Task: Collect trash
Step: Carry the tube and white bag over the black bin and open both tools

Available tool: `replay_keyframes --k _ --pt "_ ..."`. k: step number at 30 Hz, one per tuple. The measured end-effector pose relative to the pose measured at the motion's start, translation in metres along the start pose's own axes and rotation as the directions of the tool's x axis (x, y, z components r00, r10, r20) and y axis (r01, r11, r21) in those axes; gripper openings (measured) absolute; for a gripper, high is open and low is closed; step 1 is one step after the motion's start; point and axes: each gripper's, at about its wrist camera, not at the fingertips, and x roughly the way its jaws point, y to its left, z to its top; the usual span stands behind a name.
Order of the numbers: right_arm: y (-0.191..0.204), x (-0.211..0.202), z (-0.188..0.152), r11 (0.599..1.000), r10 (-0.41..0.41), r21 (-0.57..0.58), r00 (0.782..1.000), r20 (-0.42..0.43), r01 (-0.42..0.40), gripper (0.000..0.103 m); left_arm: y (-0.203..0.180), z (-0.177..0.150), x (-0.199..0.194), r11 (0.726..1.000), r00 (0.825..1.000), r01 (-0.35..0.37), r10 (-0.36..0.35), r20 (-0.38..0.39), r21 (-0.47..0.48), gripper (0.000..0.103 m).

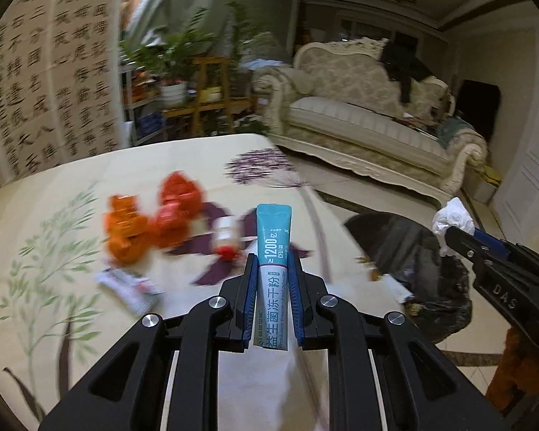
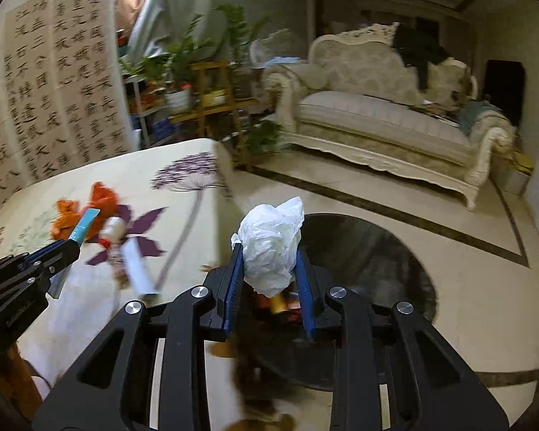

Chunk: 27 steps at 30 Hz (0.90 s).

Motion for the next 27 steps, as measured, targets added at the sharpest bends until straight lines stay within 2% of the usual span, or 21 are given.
replay_keyframes --k 8,20,21,22,23,25,27 --pt "-0.038 0.011 -0.006 0.998 -0.041 0.055 0.999 -0.010 0.041 0.027 -0.051 0.007 0.022 0.994 0.997 0.072 -0.071 -0.013 0.077 0.018" --pt "-0.064 0.036 -0.006 0.994 -0.055 0.097 0.998 -0.039 0.058 0.028 -0.095 0.013 0.062 0.980 0.994 0.096 -0.087 -0.060 0.172 0.019" --pt "-0.066 0.039 -0.006 0.993 -0.058 0.100 0.998 -0.040 0.061 0.029 -0.097 0.014 0.064 0.980 0.995 0.094 -0.084 -0.062 0.178 0.022" --pt "-0.068 0.041 -0.007 0.993 -0.061 0.102 0.997 -0.044 0.065 0.033 -0.100 0.014 0.066 0.979 0.995 0.089 -0.077 -0.069 0.185 0.030" --pt "-0.069 0.042 -0.007 0.992 -0.063 0.106 0.997 -0.046 0.068 0.040 -0.101 0.014 0.069 0.979 0.995 0.085 -0.072 -0.075 0.185 0.043" --pt "-0.072 0.042 -0.008 0.991 -0.069 0.115 0.997 -0.043 0.073 0.042 -0.100 0.015 0.070 0.982 0.995 0.077 -0.066 -0.074 0.170 0.056" --pt "-0.073 0.041 -0.008 0.990 -0.078 0.118 0.996 -0.041 0.082 0.044 -0.098 0.016 0.070 0.985 0.996 0.072 -0.061 -0.070 0.159 0.058"
